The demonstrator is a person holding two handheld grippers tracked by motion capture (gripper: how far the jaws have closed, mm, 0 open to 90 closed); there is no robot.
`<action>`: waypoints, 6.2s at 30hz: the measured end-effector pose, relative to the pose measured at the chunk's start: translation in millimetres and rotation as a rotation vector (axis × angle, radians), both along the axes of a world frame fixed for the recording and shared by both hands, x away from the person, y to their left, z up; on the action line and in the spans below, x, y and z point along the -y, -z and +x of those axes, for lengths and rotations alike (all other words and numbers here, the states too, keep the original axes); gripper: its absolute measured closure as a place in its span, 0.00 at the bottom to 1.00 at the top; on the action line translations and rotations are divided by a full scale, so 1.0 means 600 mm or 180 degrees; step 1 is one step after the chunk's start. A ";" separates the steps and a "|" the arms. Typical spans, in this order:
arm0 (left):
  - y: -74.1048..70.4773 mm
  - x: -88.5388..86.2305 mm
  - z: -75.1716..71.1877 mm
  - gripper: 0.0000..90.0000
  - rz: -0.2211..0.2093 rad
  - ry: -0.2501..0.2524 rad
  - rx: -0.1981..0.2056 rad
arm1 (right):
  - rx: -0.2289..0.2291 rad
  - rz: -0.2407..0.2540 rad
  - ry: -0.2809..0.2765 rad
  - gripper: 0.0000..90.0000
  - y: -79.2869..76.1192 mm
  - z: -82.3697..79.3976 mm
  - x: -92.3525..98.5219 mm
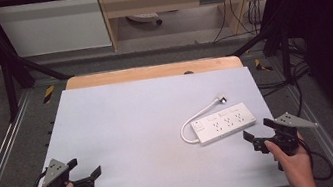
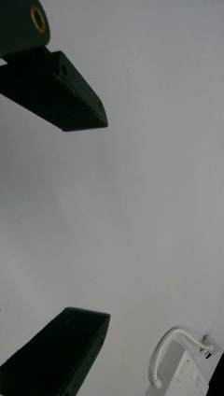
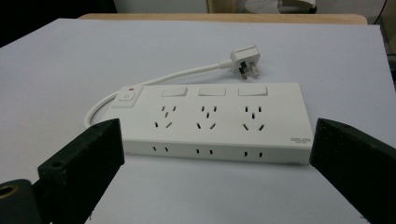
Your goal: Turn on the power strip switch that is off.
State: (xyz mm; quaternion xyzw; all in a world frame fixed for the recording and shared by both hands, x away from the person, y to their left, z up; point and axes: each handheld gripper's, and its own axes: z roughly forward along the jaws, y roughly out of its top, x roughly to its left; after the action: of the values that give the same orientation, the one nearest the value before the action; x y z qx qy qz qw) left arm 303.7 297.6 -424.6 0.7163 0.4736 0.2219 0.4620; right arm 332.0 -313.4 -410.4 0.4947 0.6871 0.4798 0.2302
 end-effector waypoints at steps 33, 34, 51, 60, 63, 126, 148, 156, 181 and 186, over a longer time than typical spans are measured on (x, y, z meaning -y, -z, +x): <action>0.003 0.000 0.001 0.07 0.0031 0.0011 -0.0048 | 0.0118 -0.0015 -0.0030 0.05 -0.060 0.056 -0.004; 0.003 0.000 0.001 0.07 0.0037 0.0014 -0.0045 | 0.0123 -0.0027 -0.0037 0.05 -0.061 0.058 -0.004; 0.006 0.001 0.002 0.07 0.0066 0.0002 -0.0075 | 0.0108 0.0001 -0.0011 0.06 -0.078 0.089 0.003; 0.007 0.001 0.003 0.07 0.0063 0.0004 -0.0078 | 0.0082 -0.0039 -0.0034 0.06 -0.078 0.109 -0.005; 0.007 0.001 0.003 0.07 0.0065 0.0004 -0.0076 | 0.0074 -0.0045 -0.0042 0.06 -0.078 0.113 -0.009; 0.009 -0.001 0.004 0.07 0.0089 0.0012 -0.0097 | -0.0253 -0.0161 0.0107 0.09 -0.047 0.191 -0.026; 0.009 -0.001 0.004 0.07 0.0099 0.0021 -0.0098 | -0.0353 -0.0188 0.0083 0.09 -0.027 0.209 -0.045; 0.010 -0.002 0.004 0.07 0.0092 0.0027 -0.0102 | -0.0424 -0.0165 0.0072 0.18 -0.014 0.218 -0.049; 0.011 -0.002 0.004 0.07 0.0106 0.0030 -0.0113 | -0.0425 -0.0166 -0.0052 0.79 0.017 0.211 -0.064; 0.011 -0.002 0.004 0.07 0.0106 0.0031 -0.0118 | -0.0368 -0.0178 -0.0050 0.87 0.018 0.208 -0.069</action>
State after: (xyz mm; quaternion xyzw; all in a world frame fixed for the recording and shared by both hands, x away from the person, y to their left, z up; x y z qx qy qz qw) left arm 306.3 298.9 -431.4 0.7302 0.4748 0.2141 0.4422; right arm 456.9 -271.8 -421.3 0.5096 0.7163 0.4328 0.2000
